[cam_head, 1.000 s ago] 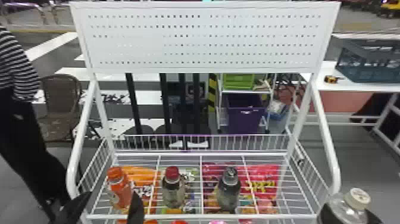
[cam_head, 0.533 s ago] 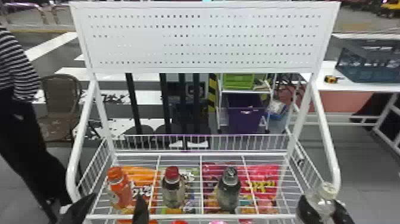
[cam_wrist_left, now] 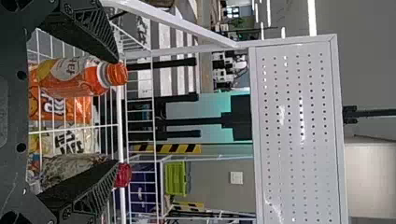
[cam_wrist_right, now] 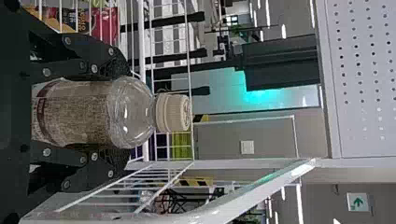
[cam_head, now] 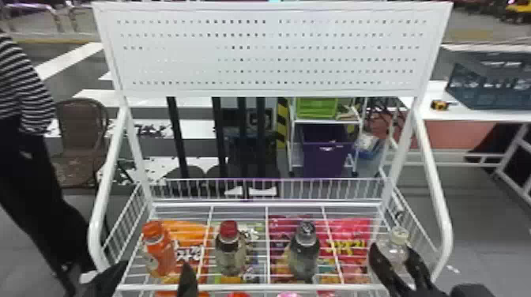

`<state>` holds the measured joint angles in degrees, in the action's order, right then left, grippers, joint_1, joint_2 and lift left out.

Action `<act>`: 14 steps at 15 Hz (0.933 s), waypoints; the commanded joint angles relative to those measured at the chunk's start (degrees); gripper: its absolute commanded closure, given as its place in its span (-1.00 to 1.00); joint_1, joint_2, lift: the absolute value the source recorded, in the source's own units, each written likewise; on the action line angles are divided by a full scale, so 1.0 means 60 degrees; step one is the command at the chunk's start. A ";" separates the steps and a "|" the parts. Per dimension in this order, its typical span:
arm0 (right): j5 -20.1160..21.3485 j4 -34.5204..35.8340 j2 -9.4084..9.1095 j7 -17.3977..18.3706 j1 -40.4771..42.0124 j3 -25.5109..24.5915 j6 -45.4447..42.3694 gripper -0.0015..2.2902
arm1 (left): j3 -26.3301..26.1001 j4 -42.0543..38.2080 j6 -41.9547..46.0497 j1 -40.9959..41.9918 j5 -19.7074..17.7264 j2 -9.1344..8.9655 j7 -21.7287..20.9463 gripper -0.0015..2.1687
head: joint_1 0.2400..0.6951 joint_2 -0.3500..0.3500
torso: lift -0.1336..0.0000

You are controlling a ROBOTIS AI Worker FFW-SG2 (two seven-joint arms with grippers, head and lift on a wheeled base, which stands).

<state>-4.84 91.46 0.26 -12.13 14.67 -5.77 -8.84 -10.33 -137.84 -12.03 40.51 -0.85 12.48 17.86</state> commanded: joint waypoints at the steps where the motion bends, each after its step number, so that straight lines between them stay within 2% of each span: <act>1: 0.0045 -0.0624 0.0001 -0.0015 -0.0424 0.0068 -0.0262 -0.08 | -0.0007 0.0005 -0.0039 0.0000 0.0010 -0.0015 -0.0003 -0.88 | 0.14 0.00 | 1.00; 9: 0.0119 -0.1444 0.0089 -0.0132 -0.0966 0.0083 -0.0467 -0.10 | -0.0051 0.0108 -0.0127 -0.0087 0.0010 -0.0015 0.0012 -0.88 | 0.14 0.00 | 1.00; 10: 0.0133 -0.1488 0.0104 -0.0146 -0.1010 0.0083 -0.0467 -0.38 | -0.0051 0.0122 -0.0127 -0.0087 0.0010 -0.0015 -0.0003 -0.88 | 0.14 0.00 | 1.00; 11: 0.0119 -0.1459 0.0118 -0.0161 -0.1025 0.0083 -0.0467 -0.82 | -0.0051 0.0122 -0.0127 -0.0102 0.0010 -0.0015 -0.0003 -0.88 | 0.14 0.00 | 1.00; 12: 0.0089 -0.1385 0.0104 -0.0161 -0.0995 0.0083 -0.0584 -1.00 | -0.0051 0.0122 -0.0156 -0.0117 0.0010 -0.0015 -0.0003 -0.88 | 0.14 0.00 | 1.00; 14: 0.0045 -0.1092 0.0104 -0.0161 -0.0863 0.0127 -0.0643 -0.99 | -0.0051 0.0108 -0.0156 -0.0117 0.0010 -0.0015 0.0012 -0.88 | 0.14 0.00 | 1.00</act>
<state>-4.42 83.64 0.90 -13.10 8.94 -5.18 -12.49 -10.63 -137.12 -12.94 39.83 -0.79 12.39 17.91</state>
